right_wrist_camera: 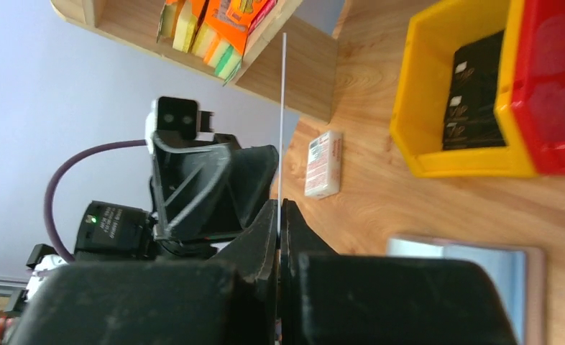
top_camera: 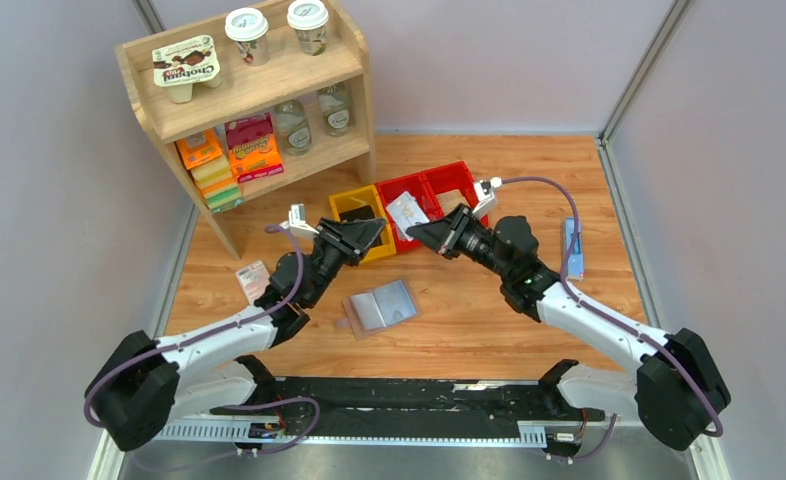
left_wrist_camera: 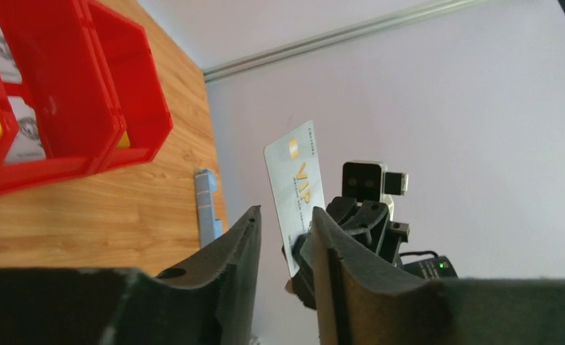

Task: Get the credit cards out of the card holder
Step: Place the credit card in the storage box.

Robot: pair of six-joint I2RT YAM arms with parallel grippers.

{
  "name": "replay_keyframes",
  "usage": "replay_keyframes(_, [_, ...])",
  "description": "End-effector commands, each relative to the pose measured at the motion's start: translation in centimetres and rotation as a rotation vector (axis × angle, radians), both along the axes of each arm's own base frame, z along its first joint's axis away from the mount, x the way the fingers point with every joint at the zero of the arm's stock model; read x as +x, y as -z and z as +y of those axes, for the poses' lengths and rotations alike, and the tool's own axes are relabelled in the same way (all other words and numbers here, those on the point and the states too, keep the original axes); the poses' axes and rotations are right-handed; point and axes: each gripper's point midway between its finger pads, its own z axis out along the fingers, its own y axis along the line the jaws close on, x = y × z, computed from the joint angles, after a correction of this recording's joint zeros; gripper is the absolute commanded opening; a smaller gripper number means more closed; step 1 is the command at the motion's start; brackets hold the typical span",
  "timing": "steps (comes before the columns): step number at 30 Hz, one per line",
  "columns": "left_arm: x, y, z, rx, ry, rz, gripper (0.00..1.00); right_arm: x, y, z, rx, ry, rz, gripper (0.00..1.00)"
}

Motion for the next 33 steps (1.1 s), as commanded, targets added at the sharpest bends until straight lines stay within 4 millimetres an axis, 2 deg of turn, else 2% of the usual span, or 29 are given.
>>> replay_keyframes(1, [-1.4,-1.4,1.3,0.159,0.086,-0.156,0.46,-0.4,-1.4,-2.1,-0.068,-0.047,-0.134,0.0])
replay_keyframes(2, [-2.0,-2.3,1.5,0.201,0.11,-0.211,0.47,-0.7,-1.7,-2.6,-0.078,-0.066,-0.152,0.0])
replay_keyframes(3, [-1.7,-1.0,2.0,0.268,0.12,-0.171,0.51,-1.0,-1.7,-2.9,-0.092,-0.095,-0.171,0.0])
replay_keyframes(4, [-2.4,-1.9,2.0,0.333,0.15,-0.23,0.52,-1.3,-1.7,-3.4,-0.105,-0.111,-0.18,0.0])
replay_keyframes(5, [-2.4,-1.5,2.4,0.387,0.16,-0.215,0.55,-1.8,-1.8,-3.6,-0.114,-0.137,-0.199,0.0])
replay_keyframes(7, [-2.9,-1.6,2.3,0.49,0.224,-0.259,0.57,-2.4,-1.8,-4.2,-0.137,-0.179,-0.218,0.0])
replay_keyframes(8, [-3.6,-2.5,1.8,0.527,0.29,-0.317,0.59,-2.8,-2.0,-4.3,-0.144,-0.214,-0.234,0.0])
replay_keyframes(9, [-3.4,-3.5,1.7,0.542,0.312,-0.35,0.64,-3.2,-2.0,-4.3,-0.151,-0.244,-0.245,0.0])
replay_keyframes(10, [-4.1,-3.2,1.1,0.565,0.384,-0.373,0.66,-3.7,-2.2,-4.3,-0.156,-0.278,-0.26,0.0])
replay_keyframes(11, [-4.0,-3.8,0.8,0.571,0.42,-0.401,0.68,-4.2,-2.2,-4.2,-0.163,-0.315,-0.274,0.0])
replay_keyframes(13, [-5.1,-4.4,-0.7,0.575,0.564,-0.474,0.7,-4.8,-2.4,-4.1,-0.173,-0.362,-0.294,0.0])
replay_keyframes(17, [-5.4,-4.7,-2.2,0.591,0.707,-0.529,0.7,-5.7,-2.8,-4.0,-0.179,-0.419,-0.341,0.0])
replay_keyframes(21, [-5.4,-4.1,-2.8,0.616,0.784,-0.545,0.68,-6.4,-3.3,-3.9,-0.176,-0.463,-0.378,0.0])
replay_keyframes(25, [-5.9,-4.2,-3.4,0.583,0.857,-0.577,0.57,-6.5,-3.2,-3.9,-0.176,-0.478,-0.382,0.0])
replay_keyframes(29, [-6.4,-3.9,-3.7,0.563,0.903,-0.584,0.41,-6.5,-3.1,-3.8,-0.176,-0.479,-0.385,0.0])
replay_keyframes(33, [-6.3,-3.8,-3.7,0.561,0.901,-0.589,0.11,-6.4,-2.8,-3.8,-0.177,-0.487,-0.38,0.0])
